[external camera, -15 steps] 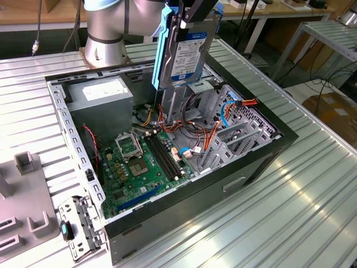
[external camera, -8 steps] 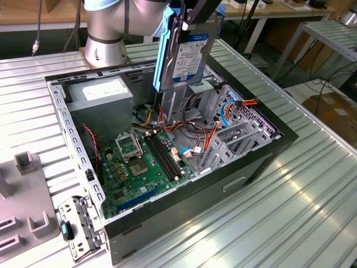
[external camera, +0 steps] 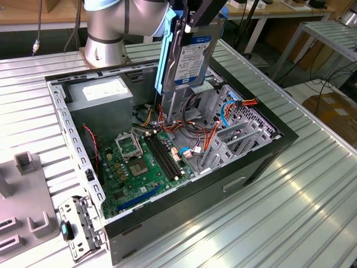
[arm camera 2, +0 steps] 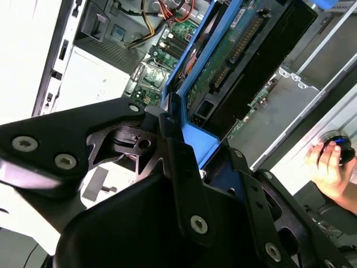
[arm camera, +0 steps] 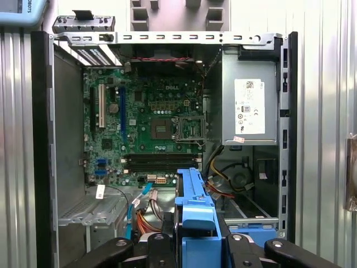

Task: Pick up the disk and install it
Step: 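Insert the disk into the insertion slot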

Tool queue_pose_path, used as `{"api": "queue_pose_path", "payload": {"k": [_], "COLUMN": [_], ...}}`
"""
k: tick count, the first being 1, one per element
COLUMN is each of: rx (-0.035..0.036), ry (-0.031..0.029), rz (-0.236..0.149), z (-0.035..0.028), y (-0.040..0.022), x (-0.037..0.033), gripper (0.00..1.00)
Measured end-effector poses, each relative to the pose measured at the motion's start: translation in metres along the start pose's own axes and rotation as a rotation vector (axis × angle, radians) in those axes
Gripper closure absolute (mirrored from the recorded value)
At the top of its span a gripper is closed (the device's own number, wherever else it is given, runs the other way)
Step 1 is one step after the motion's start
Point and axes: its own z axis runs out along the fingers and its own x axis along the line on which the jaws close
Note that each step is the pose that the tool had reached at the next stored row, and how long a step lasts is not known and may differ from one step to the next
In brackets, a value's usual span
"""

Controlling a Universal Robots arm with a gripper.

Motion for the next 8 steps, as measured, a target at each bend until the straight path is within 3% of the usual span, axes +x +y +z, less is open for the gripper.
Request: {"api": "queue_pose_path", "payload": {"k": [8], "rx": [0.0000], "ry": [0.0000], "rz": [0.000], "z": [0.0000], "y": [-0.0001], "x": [0.0088], "gripper": [0.63]}}
